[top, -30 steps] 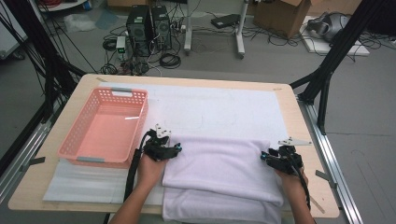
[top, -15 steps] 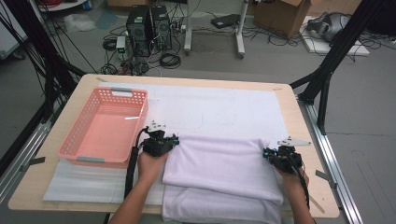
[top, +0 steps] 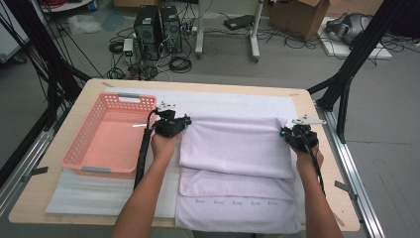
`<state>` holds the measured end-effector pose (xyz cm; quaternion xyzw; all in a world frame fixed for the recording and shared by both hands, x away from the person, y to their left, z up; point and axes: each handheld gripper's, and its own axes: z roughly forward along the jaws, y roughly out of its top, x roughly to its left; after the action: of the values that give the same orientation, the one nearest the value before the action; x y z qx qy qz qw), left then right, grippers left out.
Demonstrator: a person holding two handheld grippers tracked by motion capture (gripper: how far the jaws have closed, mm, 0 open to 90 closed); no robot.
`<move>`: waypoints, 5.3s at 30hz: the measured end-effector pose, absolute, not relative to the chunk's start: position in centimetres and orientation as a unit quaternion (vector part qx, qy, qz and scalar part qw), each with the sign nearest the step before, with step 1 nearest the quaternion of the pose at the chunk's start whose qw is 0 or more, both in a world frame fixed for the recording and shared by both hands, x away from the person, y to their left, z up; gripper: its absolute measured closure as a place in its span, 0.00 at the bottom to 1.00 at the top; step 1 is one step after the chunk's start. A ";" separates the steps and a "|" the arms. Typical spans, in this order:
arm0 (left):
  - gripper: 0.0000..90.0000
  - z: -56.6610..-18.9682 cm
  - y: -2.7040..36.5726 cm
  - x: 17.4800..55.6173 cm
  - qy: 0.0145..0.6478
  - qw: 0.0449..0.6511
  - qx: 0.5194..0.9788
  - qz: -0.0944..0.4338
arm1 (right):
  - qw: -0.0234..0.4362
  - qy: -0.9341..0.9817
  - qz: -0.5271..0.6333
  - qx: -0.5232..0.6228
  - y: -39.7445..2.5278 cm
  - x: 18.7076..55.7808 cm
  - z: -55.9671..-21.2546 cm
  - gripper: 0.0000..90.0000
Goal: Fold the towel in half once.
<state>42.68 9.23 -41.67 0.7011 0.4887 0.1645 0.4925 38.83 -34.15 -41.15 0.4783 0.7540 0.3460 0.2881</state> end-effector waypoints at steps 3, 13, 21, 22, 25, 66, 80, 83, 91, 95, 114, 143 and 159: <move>0.94 -41.4 9.1 43.5 0.491 0.498 0.695 0.167 | 0.295 0.737 0.357 0.492 -34.1 39.9 -41.1 0.94; 0.57 -41.3 10.0 41.7 0.477 0.515 0.696 0.151 | 0.277 0.710 0.382 0.523 -35.2 38.4 -41.0 0.76; 0.55 -41.1 10.2 36.8 0.432 0.528 0.712 0.166 | 0.272 0.713 0.398 0.508 -36.3 33.4 -40.1 0.72; 0.55 -41.3 10.2 36.1 0.427 0.534 0.711 0.165 | 0.272 0.711 0.401 0.509 -36.4 32.6 -40.2 0.72; 0.55 -41.9 10.2 34.1 0.423 0.542 0.710 0.150 | 0.269 0.714 0.403 0.505 -36.7 30.2 -40.7 0.71; 0.94 -45.2 9.2 23.7 0.372 0.443 0.803 0.142 | 0.224 0.783 0.340 0.471 -34.2 21.2 -44.3 0.97; 0.94 -44.3 11.0 19.9 0.362 0.501 0.783 0.078 | 0.200 0.774 0.379 0.467 -36.0 16.6 -42.9 0.97; 0.94 -44.2 10.9 19.1 0.362 0.501 0.782 0.077 | 0.202 0.773 0.381 0.466 -36.2 15.6 -42.9 0.97; 0.94 -44.5 11.8 16.9 0.362 0.494 0.788 0.070 | 0.191 0.774 0.388 0.463 -35.9 13.6 -42.8 0.98; 0.79 -44.9 11.8 16.7 0.375 0.485 0.787 0.070 | 0.179 0.780 0.369 0.472 -35.8 13.5 -43.5 0.93; 0.66 -45.6 10.5 21.3 0.387 0.477 0.786 0.070 | 0.189 0.768 0.352 0.500 -35.2 18.1 -44.3 0.94; 0.92 -45.4 10.6 18.9 0.386 0.465 0.793 0.083 | 0.199 0.783 0.342 0.481 -35.4 16.7 -44.1 0.97; 0.90 -44.7 12.3 17.4 0.383 0.482 0.787 0.052 | 0.193 0.780 0.351 0.481 -36.3 14.0 -42.6 0.98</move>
<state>17.44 12.30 -44.68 0.7867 0.3825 0.0524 0.4817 13.96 -36.35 -42.65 0.4814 0.7795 0.3514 0.1925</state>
